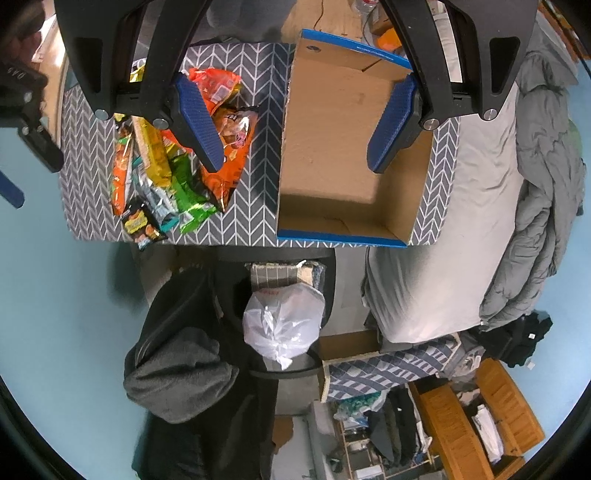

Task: Organize snacks
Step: 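Grasp the orange chip bag with the left gripper while the right gripper grasps the yellow wafer bar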

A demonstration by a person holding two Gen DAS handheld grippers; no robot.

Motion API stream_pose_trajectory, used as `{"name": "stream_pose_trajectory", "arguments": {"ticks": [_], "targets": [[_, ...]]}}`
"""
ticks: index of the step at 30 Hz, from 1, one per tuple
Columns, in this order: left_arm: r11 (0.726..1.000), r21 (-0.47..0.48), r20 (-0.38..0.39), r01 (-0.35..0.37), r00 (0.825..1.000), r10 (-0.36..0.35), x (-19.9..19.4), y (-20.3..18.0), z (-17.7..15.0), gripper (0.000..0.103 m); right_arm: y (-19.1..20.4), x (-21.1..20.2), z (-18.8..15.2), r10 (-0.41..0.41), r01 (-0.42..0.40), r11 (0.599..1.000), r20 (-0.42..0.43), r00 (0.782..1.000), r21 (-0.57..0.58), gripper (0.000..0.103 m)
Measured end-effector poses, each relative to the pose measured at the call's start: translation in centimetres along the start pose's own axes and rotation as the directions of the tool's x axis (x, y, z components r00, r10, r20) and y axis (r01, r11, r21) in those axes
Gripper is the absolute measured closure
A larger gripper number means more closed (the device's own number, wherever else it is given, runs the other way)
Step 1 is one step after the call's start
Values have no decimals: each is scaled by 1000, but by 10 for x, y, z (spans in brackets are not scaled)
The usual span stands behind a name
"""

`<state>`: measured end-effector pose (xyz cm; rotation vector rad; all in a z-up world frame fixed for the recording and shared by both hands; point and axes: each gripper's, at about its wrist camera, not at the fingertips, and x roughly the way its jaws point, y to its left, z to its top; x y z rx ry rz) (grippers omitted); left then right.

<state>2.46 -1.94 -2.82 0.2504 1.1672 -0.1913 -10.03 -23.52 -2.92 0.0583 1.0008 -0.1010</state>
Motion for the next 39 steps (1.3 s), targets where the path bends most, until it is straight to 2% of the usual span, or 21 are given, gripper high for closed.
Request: {"name": "stream_pose_trajectory", "arguments": {"ticks": [3,8,14,19,23,25,28,35,39], "targets": [[1000,26,-24,10,1000,-9,12,-4,-1,22,-11,9,-4,0,1,1000,-25,1000,6,2],[996,47,-88,79,993,-75,39,-14,-5,22,-25,30,-14,12,-11,1000,-74,997,21,2],[992,77,-145,103,985,-91,74,-34,-11,22,-34,66,-34,46,-37,998,-159,986,56,2],[988,111,-175,111,980,-90,99,-52,-15,22,-37,107,-55,91,-71,994,-255,963,87,9],[984,138,-204,113,975,-84,119,-68,-17,22,-38,133,-73,104,-74,992,-319,942,103,10],[983,142,-221,117,972,-84,126,-72,-17,22,-39,142,-79,105,-72,992,-346,932,108,16],[982,148,-231,121,969,-85,136,-82,-19,22,-40,152,-86,128,-84,988,-375,918,130,18],[975,178,-256,134,963,-86,154,-103,-28,22,-39,163,-94,159,-109,983,-383,910,150,23],[967,224,-241,120,968,-64,161,-115,-32,22,-39,169,-97,182,-127,978,-383,906,163,31]]}}
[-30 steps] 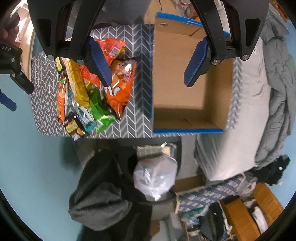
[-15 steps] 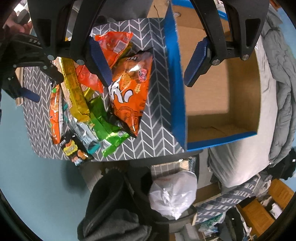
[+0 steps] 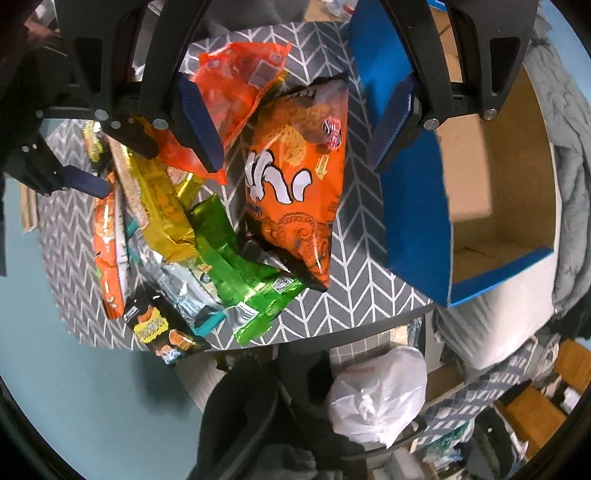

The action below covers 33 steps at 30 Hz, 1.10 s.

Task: Organize snacks
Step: 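Grasp the orange chip bag with the left gripper while the right gripper grasps the yellow wafer bar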

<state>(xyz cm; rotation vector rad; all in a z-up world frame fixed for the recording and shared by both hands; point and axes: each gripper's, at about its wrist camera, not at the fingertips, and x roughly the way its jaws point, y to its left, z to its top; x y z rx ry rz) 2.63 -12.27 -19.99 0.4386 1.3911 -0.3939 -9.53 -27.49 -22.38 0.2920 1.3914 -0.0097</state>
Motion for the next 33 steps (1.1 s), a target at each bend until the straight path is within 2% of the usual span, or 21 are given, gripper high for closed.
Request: {"name": "stream_pose_trajectory", "arguments": {"ticks": [3,9,12,14,16,20,24,25,26,29,33], "targets": [[1000,13,-22,-19,1000,19,12,-3,2,22,-1,5,-2,18,-18,1000,-9,1000,3,39],[999,27,-56,-34,998,36,35,-2,4,22,4,21,-5,22,-23,1000,-30,999,-12,46],[1000,11,-60,3,998,-2,41,2,5,20,7,30,-5,24,-24,1000,-43,999,-16,54],[1000,-1,-71,-1,997,0,45,5,7,20,8,33,-5,27,-27,1000,-47,999,-12,55],[1000,-7,-91,12,996,-13,52,7,8,20,10,39,-6,23,-23,1000,-48,999,-5,65],[998,-46,-92,44,995,-48,59,12,5,27,5,43,-6,50,-49,999,-47,998,22,69],[998,-27,-75,65,995,-67,58,11,2,35,-2,37,-8,49,-48,999,-37,998,18,73],[998,-17,-75,64,995,-65,58,11,1,40,-4,35,-9,49,-48,999,-32,998,19,73],[997,-12,-72,74,995,-75,56,11,1,51,-7,33,-11,49,-49,999,-27,998,19,73],[998,-11,-65,69,995,-70,53,13,-2,57,-10,22,-12,55,-55,998,-16,998,23,74],[998,-19,-60,52,997,-53,46,17,-7,60,-15,14,-15,66,-66,998,-10,998,16,74]]}}
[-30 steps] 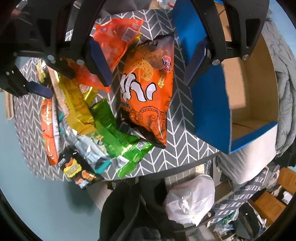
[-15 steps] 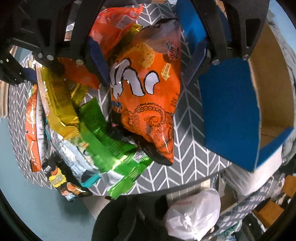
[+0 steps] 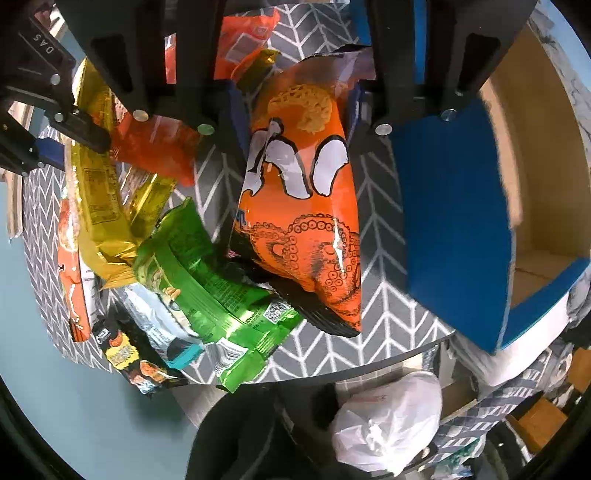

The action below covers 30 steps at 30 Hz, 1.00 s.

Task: Organize snacks
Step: 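Grasp the orange chip bag with the left gripper while the right gripper grasps the yellow wafer bar, then carry the orange bag and yellow bar into the box and release both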

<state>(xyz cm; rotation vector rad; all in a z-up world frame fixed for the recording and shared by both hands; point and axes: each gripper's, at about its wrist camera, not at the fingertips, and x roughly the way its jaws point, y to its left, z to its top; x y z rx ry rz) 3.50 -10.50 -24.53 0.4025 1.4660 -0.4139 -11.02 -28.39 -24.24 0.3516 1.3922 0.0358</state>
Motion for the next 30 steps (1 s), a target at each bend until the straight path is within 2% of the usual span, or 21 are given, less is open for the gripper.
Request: {"name": "stream_pose_trajectory", "arguments": {"ticks": [7,18,30], "targets": [[1000,-16,49,-12,999,13,-28,8,-9,60,-6,-29,-8,-4,5,1000,25,1000,-24,74],[999,22,158,-43,987,39,-83,5,-19,60,-15,-78,-4,0,6,996,71,997,-89,75],[998,-28,203,-52,978,56,-128,23,-34,60,-2,-142,13,51,-31,985,111,992,-168,74]]}}
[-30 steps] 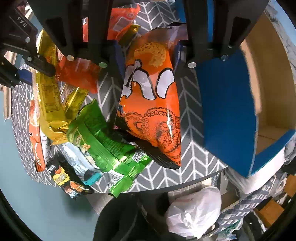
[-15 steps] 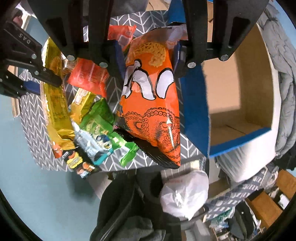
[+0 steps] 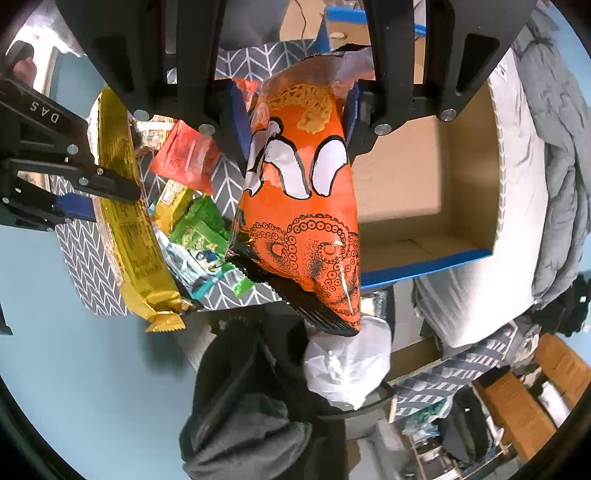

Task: Organize snacks
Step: 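Carry the orange bag and yellow bar into the box and release both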

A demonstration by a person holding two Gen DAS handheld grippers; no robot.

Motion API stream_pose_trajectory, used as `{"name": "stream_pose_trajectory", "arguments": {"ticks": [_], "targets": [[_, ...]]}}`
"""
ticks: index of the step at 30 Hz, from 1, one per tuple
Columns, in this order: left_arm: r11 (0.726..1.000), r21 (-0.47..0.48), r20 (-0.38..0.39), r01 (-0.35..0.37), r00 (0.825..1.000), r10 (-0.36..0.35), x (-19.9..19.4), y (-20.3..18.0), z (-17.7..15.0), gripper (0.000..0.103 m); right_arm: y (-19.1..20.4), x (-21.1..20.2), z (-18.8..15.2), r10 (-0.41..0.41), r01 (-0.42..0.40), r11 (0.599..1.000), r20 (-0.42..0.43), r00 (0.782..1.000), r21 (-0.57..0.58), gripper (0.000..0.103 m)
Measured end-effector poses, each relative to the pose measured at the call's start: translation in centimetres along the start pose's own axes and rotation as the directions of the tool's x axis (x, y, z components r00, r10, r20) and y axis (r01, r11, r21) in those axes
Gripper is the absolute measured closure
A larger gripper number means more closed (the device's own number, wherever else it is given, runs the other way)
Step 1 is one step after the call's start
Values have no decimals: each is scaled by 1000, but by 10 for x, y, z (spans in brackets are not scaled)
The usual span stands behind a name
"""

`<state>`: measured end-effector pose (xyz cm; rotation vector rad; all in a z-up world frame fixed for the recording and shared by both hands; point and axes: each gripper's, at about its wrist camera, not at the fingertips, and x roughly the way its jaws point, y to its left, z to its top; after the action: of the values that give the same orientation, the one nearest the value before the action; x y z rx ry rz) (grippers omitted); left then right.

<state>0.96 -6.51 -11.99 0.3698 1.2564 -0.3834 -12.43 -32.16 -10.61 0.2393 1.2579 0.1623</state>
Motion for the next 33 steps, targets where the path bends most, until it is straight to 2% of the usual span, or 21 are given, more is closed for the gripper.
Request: {"name": "stream_pose_trajectory", "arguments": {"ticks": [6,14,28,33], "targets": [[998,-67,14,-14,1000,15,-19,26,-7,60,22,-14,18,38,-37,997,11,999,-60,74],[988,-150,20,-44,999,48,-30,64,-22,60,69,-2,37,96,-96,984,-3,995,-152,74],[951,-277,-34,-140,990,135,-15,143,-52,60,188,58,85,191,-207,926,-82,978,-316,74],[937,-310,-53,-162,987,153,-6,166,-61,60,218,81,94,213,-245,911,-128,969,-333,74]]}}
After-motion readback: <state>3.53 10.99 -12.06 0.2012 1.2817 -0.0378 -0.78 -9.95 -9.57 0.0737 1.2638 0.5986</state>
